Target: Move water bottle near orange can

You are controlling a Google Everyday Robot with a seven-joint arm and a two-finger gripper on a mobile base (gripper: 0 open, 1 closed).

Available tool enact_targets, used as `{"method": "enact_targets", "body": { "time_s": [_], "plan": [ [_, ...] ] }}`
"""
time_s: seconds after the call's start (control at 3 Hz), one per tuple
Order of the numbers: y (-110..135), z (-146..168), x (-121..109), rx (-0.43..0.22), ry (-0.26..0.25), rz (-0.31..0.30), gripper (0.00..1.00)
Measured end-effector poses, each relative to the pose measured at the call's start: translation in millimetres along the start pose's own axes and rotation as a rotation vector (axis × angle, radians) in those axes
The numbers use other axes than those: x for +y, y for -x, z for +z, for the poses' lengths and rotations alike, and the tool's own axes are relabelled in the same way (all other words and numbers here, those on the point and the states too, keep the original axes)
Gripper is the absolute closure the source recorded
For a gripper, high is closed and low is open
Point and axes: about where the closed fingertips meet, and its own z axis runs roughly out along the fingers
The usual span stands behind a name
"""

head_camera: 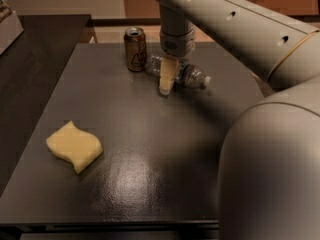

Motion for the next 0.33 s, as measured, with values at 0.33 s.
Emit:
{"method": "enact_targets", "body": {
  "time_s": [0.33],
  "plan": [
    [0.0,0.0,0.0,0.0,0.0,0.0,0.0]
  ]
}}
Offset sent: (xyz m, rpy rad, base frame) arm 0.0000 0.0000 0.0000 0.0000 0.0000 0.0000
